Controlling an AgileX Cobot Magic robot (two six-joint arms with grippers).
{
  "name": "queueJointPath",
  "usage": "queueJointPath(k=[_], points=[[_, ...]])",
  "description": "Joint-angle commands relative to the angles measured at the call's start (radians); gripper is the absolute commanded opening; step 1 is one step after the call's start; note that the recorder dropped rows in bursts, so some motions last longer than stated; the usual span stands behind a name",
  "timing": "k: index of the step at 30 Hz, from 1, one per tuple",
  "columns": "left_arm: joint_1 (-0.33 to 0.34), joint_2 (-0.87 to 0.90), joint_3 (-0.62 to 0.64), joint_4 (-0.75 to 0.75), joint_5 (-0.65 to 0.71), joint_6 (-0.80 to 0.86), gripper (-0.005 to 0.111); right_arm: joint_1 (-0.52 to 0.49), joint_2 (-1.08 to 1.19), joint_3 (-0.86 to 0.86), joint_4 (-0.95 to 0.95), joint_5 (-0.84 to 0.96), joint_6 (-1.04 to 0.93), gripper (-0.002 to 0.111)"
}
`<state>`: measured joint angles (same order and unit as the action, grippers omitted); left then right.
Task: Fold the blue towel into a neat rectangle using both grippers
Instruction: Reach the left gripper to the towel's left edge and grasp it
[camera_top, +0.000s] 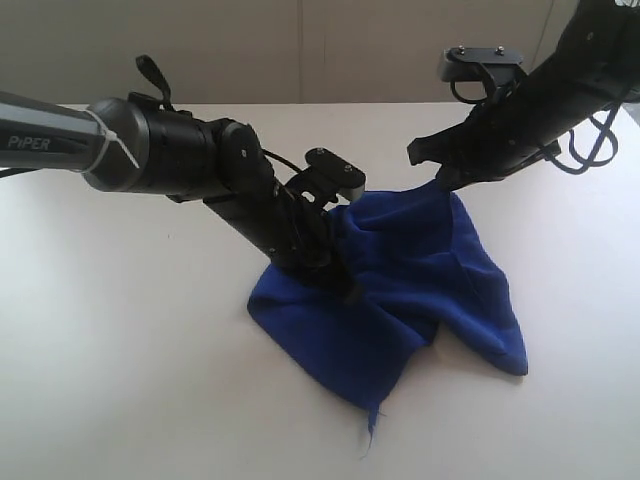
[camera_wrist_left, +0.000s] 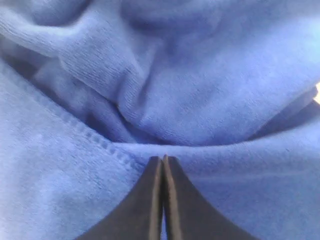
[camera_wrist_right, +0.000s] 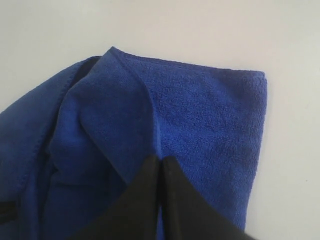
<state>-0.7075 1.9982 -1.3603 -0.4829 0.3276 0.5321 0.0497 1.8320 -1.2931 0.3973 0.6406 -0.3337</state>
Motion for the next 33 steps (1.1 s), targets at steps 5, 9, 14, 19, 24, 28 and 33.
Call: queueJointPath(k=[5,9,14,19,24,28,33], points=[[-0.004,-0.003,-0.003,0.049,-0.033,0.032,0.038,0.000,-0.005,0.009,-0.001,-0.009,-0.003,0.000],[-0.004,-0.001,-0.003,0.103,-0.037,0.032,0.038,0.000,-0.005,0.009,-0.001,-0.017,-0.003,0.000],[-0.004,0.024,-0.001,0.109,-0.049,0.024,0.038,0.000,-0.005,0.009,-0.001,-0.024,-0.003,0.000],[-0.004,0.039,-0.001,0.112,-0.062,0.024,0.037,0.000,-0.005,0.009,-0.001,-0.039,-0.003,0.000],[-0.004,0.039,-0.001,0.114,-0.068,0.022,0.021,0.000,-0.005,0.009,-0.001,-0.044,-0.003,0.000],[-0.004,0.039,-0.001,0.118,-0.068,0.022,0.000,0.000,-0.005,0.009,-0.001,-0.044,-0.003,0.000],[-0.004,0.021,-0.003,0.138,-0.068,0.022,0.000,0.000,-0.005,0.009,-0.001,-0.044,-0.003,0.000]])
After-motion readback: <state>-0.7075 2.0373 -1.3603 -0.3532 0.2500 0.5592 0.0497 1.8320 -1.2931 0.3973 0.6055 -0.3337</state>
